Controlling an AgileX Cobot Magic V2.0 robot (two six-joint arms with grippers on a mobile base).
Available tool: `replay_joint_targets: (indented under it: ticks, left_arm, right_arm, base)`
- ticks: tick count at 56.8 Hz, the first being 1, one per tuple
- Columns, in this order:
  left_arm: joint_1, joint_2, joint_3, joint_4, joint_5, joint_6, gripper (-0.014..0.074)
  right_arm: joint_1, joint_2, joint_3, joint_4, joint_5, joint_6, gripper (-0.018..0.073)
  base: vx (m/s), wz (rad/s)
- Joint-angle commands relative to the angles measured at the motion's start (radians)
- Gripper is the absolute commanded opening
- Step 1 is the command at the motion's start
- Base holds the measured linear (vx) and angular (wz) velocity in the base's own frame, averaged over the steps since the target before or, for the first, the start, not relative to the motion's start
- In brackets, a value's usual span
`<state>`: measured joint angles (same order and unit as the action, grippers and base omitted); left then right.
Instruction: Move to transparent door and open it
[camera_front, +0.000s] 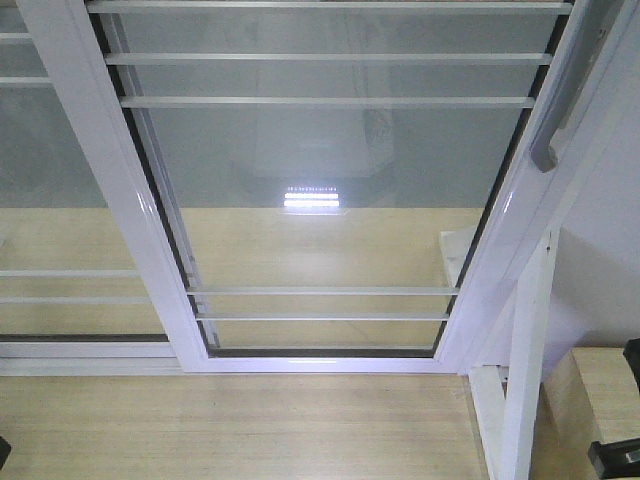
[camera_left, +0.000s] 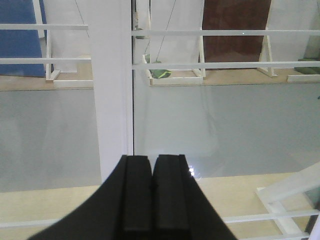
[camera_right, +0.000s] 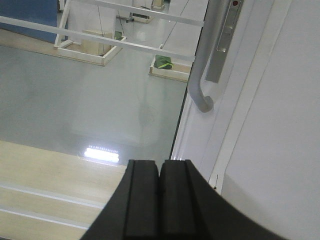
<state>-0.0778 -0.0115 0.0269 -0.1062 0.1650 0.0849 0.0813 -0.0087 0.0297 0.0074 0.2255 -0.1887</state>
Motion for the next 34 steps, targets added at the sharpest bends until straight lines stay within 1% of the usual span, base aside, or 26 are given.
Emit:
replay_joint_targets:
  ticks: [1,34]
  left_arm:
    - [0.0,-0.012,-0.027,-0.005,-0.078,-0.007,-0.0006]
    - [0.001,-0.012,-0.027,-0.005,-0.078,-0.007,-0.0006]
  right_arm:
    - [-0.005,-0.015,0.003,-0.007,-0.081,-0.004,-0.0004]
    - [-0.005,-0.015,0.003,-0.007,-0.081,-0.004,-0.0004]
  base:
    - [-0.01,0.03]
    - [0.0,0.0]
